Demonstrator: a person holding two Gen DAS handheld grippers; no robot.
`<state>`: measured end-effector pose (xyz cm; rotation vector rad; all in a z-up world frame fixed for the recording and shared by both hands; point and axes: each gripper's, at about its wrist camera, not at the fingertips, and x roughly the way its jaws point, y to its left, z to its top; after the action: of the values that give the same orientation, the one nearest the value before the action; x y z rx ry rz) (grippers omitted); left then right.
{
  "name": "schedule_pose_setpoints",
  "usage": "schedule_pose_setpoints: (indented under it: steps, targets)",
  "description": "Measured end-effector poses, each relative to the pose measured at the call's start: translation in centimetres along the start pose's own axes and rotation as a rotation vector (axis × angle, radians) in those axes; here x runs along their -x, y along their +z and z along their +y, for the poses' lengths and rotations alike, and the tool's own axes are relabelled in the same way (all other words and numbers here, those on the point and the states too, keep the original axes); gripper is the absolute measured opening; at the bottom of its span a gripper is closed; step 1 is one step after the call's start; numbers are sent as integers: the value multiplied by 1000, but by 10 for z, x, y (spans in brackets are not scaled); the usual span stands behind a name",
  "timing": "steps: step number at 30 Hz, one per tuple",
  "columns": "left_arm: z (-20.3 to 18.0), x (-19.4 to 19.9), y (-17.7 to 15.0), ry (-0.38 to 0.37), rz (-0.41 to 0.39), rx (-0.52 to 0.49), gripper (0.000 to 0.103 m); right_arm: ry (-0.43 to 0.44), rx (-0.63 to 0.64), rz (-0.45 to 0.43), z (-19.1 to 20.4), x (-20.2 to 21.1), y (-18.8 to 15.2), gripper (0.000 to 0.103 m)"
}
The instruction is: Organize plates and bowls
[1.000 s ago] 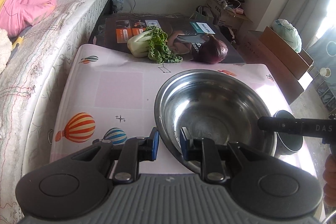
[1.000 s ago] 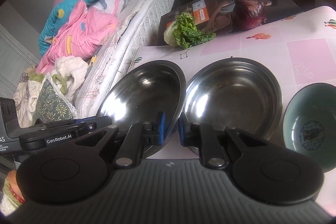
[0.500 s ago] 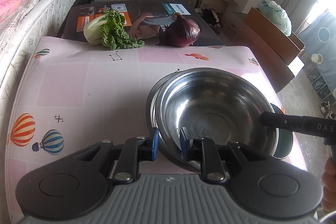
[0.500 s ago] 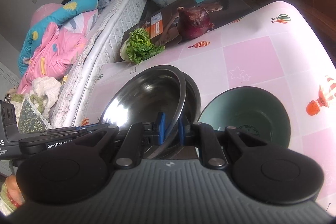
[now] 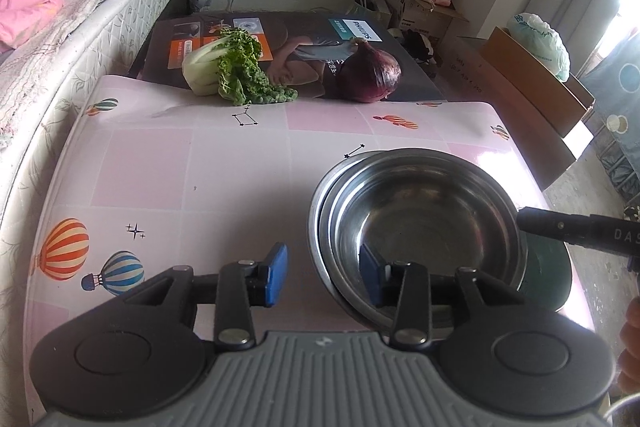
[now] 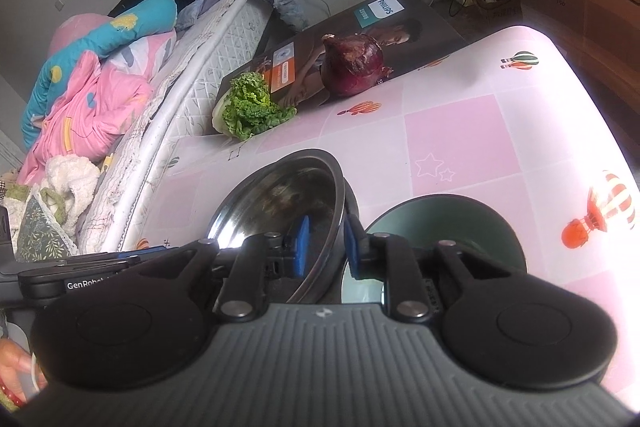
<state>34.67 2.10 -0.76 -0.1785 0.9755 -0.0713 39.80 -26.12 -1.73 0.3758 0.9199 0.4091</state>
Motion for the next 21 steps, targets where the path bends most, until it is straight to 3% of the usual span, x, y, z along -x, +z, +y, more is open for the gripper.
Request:
schedule_pose_setpoints:
  steps: [6, 13, 15, 21]
  targets:
    - [7, 14, -6, 10, -24, -6, 53, -12, -4, 9, 1, -5, -1, 19]
    - [13, 33, -13, 31, -76, -30, 72, -5, 1, 8, 5, -5, -3, 19]
    - [11, 40, -15, 34, -95, -42, 77, 5, 14, -4, 8, 4, -5, 23]
    - [-4, 63, -25, 34, -143, -84, 93, 30, 41, -51, 10, 52, -17, 46]
